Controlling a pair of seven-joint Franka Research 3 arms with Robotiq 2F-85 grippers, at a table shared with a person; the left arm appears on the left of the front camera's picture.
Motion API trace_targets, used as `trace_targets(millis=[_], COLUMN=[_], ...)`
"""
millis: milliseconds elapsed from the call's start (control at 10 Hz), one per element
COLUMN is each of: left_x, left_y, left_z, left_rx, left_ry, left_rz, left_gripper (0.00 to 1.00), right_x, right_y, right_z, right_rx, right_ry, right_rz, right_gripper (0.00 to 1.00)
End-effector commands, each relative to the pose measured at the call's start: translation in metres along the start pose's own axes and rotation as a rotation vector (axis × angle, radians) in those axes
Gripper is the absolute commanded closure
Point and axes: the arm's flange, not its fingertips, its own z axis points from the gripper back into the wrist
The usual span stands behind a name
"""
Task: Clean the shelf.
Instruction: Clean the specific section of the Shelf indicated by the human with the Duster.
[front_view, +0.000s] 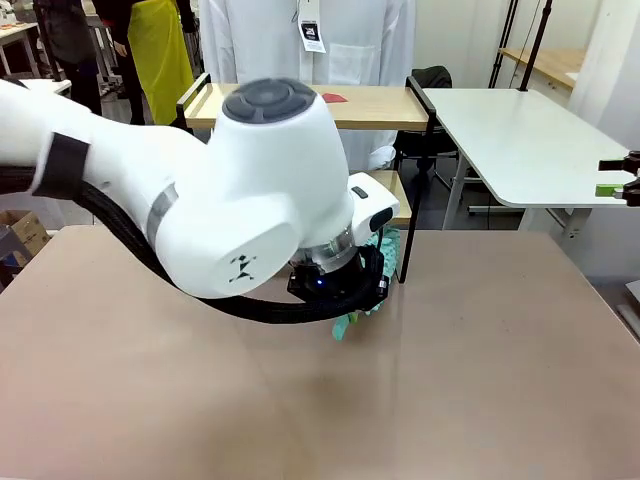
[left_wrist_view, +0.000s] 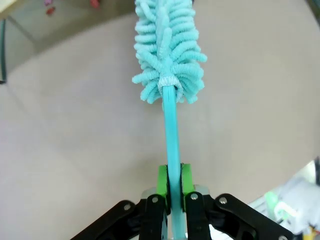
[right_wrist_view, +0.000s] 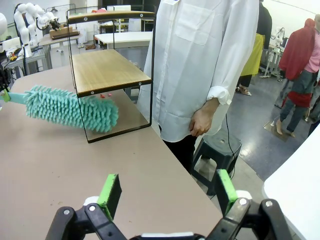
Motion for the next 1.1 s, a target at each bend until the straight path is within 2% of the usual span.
trace_targets(millis=[0, 300, 700, 1000], left_x=[0.014, 0.028, 0.042, 0.038], left_y=[-0.020, -0.027, -0.021, -0.027], left_z=[-0.024, -0.045, -0.076, -0.100], left_rx=[0.064, 0.076, 0.093, 0.094], left_ry=[-0.114, -0.160, -0.136, -0.094], left_rz=[0.065, 0.108, 0.124, 0.106], left_gripper=[0.87, 0.87, 0.87, 0.87], right_x=[0.007, 0.007, 0.007, 0.007], right_y=[0.001, 0.001, 0.001, 0.001], right_z=[-0.003, -0.003, -0.003, -0.003], right_rx=[-0.012, -0.012, -0.012, -0.012], right_ry=[0.021, 0.021, 0.021, 0.021], right_rz=[-0.012, -0.012, -0.012, -0.012], right_gripper=[0.00, 0.00, 0.00, 0.00])
